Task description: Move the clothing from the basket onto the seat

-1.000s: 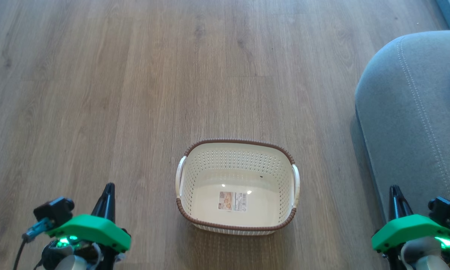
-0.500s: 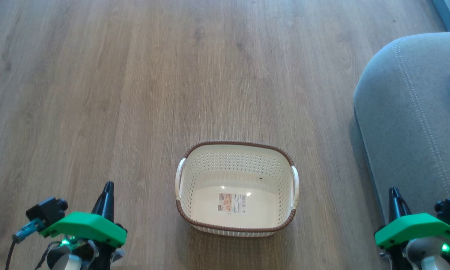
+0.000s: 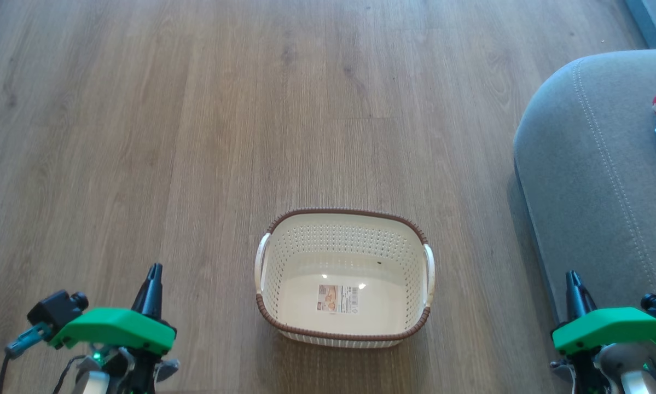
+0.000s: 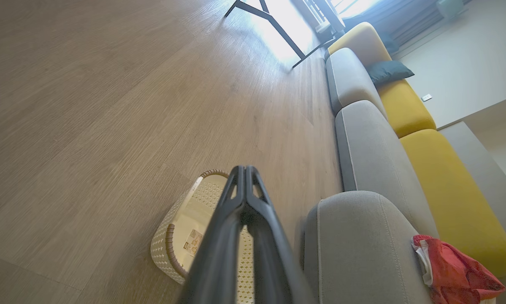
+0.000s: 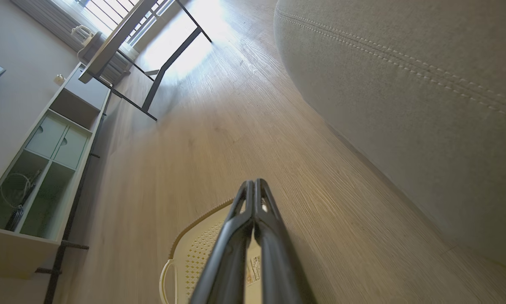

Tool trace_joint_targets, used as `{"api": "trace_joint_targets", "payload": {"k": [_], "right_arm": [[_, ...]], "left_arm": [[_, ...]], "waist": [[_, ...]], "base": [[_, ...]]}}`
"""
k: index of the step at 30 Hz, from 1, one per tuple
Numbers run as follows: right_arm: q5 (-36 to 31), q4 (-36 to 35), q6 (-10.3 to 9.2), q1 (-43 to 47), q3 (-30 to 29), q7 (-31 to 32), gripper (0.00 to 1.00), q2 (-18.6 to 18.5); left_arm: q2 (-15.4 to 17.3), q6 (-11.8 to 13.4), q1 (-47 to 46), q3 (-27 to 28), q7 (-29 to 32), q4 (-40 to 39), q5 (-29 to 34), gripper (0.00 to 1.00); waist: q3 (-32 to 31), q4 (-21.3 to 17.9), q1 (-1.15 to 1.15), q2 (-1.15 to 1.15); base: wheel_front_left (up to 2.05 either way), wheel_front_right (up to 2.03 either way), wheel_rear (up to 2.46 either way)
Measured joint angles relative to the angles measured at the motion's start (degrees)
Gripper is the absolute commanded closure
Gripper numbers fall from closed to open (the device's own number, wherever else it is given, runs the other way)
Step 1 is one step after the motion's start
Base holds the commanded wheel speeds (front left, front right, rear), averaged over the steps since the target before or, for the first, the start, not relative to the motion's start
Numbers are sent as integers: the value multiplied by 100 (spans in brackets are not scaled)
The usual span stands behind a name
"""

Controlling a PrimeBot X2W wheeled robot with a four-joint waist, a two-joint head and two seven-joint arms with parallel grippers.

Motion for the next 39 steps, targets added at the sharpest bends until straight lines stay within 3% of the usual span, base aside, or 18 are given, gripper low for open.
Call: {"api": "trace_joint_targets", "payload": {"k": [39], "right_arm": [[2763,-65,0,-124,-108,598,100,55]], "left_arm": [[-374,-353,-5,786,637,-86,-1939,100]], "waist": [[-141,-48,0,0]], "base": [[0,0,0]]}}
